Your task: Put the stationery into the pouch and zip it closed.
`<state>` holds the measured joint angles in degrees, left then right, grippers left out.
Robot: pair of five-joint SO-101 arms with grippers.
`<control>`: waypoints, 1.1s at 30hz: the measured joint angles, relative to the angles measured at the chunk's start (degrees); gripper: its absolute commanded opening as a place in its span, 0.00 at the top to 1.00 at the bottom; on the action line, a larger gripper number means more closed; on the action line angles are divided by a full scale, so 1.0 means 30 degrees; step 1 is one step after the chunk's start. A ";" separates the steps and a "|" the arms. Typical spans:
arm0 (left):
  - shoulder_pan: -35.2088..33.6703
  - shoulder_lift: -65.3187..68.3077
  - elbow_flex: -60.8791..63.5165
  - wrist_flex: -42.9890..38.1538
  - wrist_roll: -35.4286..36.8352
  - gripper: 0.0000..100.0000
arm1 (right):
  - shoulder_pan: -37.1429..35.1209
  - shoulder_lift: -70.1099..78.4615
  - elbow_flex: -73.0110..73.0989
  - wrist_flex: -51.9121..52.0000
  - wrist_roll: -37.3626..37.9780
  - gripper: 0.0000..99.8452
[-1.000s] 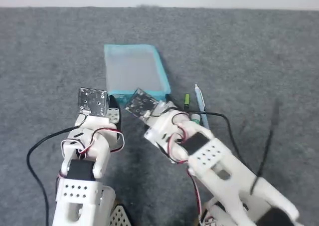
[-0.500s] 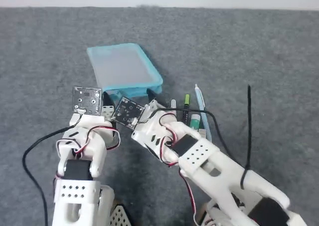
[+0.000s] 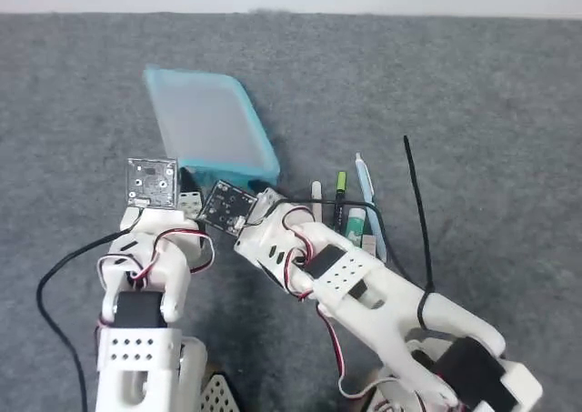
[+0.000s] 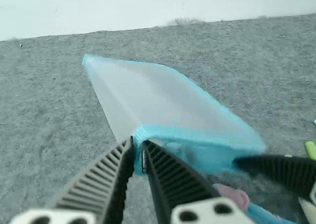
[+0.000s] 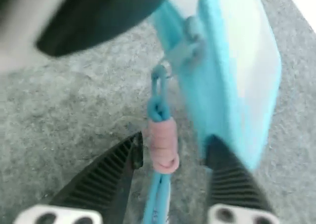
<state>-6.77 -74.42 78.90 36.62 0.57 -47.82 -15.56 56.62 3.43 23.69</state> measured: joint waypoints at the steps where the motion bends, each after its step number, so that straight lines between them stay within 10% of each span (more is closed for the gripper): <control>1: 0.0000 0.0000 0.0000 0.0000 0.0000 0.99 | 0.0059 0.0000 0.0000 0.0000 0.0000 0.98; 23: 0.0117 0.0000 0.0000 0.0029 0.0000 0.99 | 0.2139 0.0029 0.0000 0.1407 0.0000 0.99; 33: 0.0117 0.0000 0.0000 0.0029 0.0000 0.99 | 0.0117 0.0029 0.0000 0.0557 -0.1670 0.83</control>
<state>-6.42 -74.42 78.90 36.70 0.57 -47.47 -15.47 56.62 5.10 18.68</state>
